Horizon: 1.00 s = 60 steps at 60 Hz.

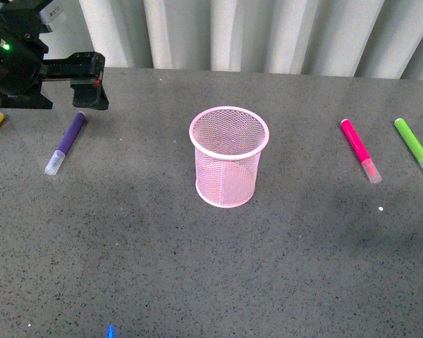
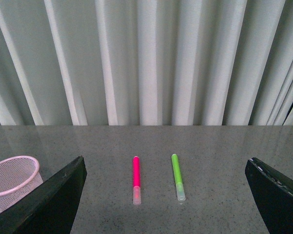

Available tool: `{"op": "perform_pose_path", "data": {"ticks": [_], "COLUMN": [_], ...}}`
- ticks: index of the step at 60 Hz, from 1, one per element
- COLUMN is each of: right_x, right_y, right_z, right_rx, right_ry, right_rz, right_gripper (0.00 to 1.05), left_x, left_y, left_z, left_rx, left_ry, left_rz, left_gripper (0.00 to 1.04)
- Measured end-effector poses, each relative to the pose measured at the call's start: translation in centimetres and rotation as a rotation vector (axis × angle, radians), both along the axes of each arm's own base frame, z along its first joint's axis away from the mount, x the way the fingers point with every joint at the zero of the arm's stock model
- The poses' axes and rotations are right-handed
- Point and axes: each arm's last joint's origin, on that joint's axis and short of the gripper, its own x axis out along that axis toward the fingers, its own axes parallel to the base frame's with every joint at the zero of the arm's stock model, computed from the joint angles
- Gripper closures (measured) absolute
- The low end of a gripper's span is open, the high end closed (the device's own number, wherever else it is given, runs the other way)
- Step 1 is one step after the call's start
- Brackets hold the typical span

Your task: Insert purple and pink pens into pink cup

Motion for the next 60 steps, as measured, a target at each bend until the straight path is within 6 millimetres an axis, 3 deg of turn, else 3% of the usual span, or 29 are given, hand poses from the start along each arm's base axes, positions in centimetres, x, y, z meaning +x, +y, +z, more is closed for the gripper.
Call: {"op": "perform_pose_path", "data": {"ticks": [21, 48, 60], "right_x": [0.0, 0.0, 0.0], "right_y": [0.0, 0.0, 0.0], "right_z": [0.0, 0.0, 0.0], "right_rx": [0.0, 0.0, 0.0], "right_ry": [0.0, 0.0, 0.0], "right_rz": [0.0, 0.0, 0.0], "right_gripper": [0.07, 0.07, 0.07], "left_x": [1.9, 3.5, 4.0], "left_y": [0.4, 1.7, 2.1], "left_z": [-1.9, -2.5, -4.1], "left_rx": [0.028, 0.045, 0.064], "left_ry": [0.048, 0.035, 0.072], "left_rz": [0.002, 0.015, 0.018], "left_gripper": [0.07, 0.07, 0.07]}}
